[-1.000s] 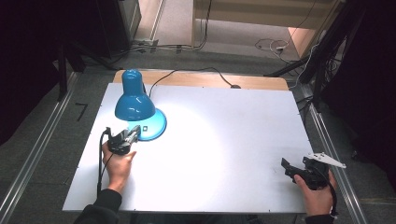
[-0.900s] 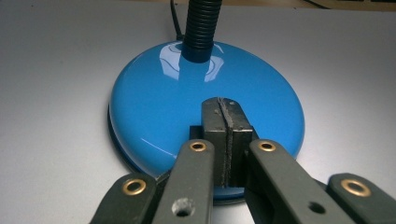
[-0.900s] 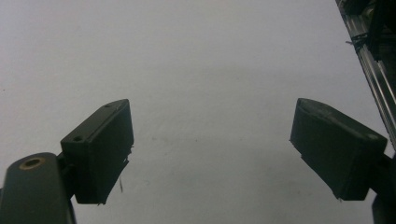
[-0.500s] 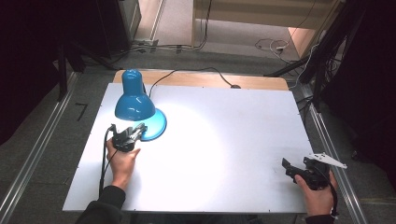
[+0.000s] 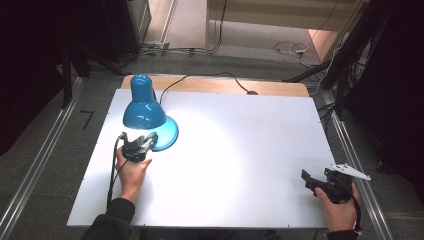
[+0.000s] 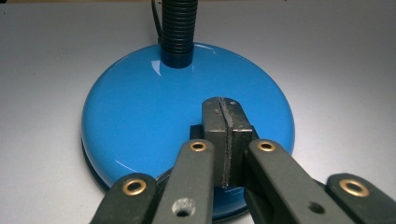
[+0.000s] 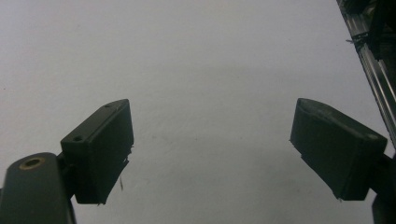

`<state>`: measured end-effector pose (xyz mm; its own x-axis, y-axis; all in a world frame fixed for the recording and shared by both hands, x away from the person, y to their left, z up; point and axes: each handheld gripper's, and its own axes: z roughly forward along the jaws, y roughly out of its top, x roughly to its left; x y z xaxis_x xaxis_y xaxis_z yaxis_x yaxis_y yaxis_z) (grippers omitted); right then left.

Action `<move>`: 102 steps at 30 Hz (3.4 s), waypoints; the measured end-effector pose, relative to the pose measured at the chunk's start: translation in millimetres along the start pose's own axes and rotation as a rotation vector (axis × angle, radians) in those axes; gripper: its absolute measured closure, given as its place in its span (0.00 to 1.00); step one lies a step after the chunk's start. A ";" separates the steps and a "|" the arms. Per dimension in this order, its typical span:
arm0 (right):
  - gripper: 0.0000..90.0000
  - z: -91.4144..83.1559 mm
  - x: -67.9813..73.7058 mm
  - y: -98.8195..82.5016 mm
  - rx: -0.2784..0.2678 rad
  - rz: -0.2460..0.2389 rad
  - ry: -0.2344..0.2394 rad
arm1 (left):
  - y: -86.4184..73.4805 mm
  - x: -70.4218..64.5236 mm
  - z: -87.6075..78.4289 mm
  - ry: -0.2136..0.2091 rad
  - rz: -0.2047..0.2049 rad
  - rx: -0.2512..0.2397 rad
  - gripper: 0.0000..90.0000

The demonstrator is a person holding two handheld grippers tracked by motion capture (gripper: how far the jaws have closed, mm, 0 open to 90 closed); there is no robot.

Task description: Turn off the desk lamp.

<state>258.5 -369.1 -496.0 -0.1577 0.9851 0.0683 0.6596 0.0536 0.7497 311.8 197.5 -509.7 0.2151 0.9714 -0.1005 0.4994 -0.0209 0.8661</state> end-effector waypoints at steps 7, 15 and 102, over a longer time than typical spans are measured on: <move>0.13 0.4 -0.2 0.0 -0.001 0.003 0.000 | 0.2 0.3 0.6 0.007 0.003 -0.005 1.00; 0.13 0.2 0.5 0.2 0.001 0.000 -0.001 | 1.1 0.7 1.7 0.003 -0.003 -0.008 1.00; 0.13 0.0 -2.0 0.1 0.000 0.005 -0.004 | -1.1 37.2 -29.2 0.065 -0.155 -0.058 0.45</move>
<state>258.8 -371.1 -496.1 -0.1516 0.9860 0.0696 0.6601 0.0486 0.7496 294.7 240.5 -500.0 0.0836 0.9753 -0.2047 0.4725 0.1420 0.8698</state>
